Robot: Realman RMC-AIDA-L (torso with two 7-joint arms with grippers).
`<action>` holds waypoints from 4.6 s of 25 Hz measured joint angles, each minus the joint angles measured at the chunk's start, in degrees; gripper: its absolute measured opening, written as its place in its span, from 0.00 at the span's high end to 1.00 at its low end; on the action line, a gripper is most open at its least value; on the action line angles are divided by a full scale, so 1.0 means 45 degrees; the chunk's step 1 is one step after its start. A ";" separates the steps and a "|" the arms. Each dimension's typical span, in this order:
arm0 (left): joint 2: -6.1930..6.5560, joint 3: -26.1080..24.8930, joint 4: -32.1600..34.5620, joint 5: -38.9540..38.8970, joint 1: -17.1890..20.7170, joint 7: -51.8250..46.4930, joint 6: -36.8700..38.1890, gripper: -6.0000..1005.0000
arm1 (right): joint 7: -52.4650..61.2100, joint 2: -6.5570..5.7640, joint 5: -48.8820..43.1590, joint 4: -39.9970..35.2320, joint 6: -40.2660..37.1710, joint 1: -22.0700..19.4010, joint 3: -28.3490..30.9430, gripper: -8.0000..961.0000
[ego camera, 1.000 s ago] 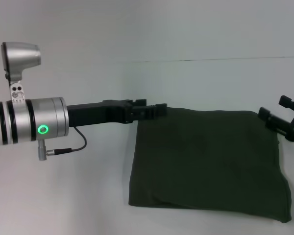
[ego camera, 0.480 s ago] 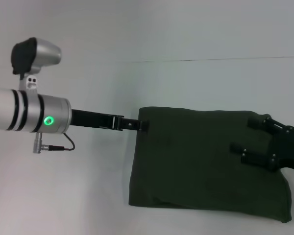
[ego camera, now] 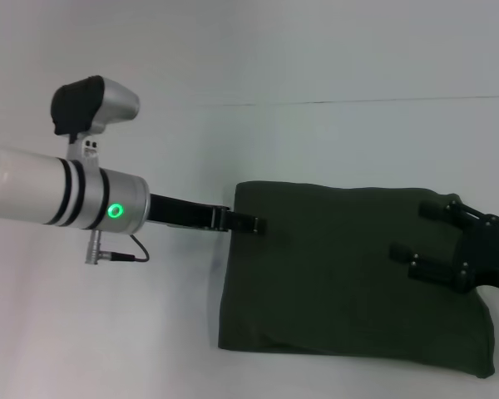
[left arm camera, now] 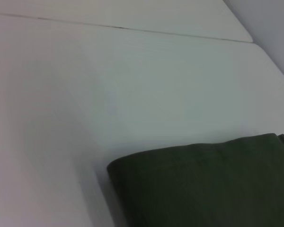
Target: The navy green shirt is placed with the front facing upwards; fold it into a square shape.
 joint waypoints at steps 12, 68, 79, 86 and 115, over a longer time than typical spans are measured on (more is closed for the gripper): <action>-0.0145 -0.0004 -0.0802 0.0024 -0.0372 -0.0024 -0.0909 0.25 | 0.0044 -0.0031 -0.0001 0.0000 0.0009 -0.0026 0.0013 0.05; -0.0615 0.0279 0.1143 -0.0801 0.1629 0.0429 -0.0800 0.92 | 0.0674 0.0026 0.0106 -0.0133 0.0255 0.0153 0.0117 0.05; -0.0363 -0.1320 0.2136 -0.0261 0.2742 0.0950 0.0020 0.88 | 0.0646 0.0076 0.0108 0.0256 0.0502 0.0500 0.0117 0.05; -0.0176 -0.1903 0.2168 0.0696 0.2650 0.1261 0.0024 0.85 | 0.0606 0.0059 0.0103 0.0426 0.0720 0.0550 0.0068 0.05; -0.0382 -0.2738 0.5071 0.0201 0.3409 0.4085 0.1908 0.63 | 0.0260 0.0003 0.0019 0.0199 -0.0298 0.0762 -0.0549 0.04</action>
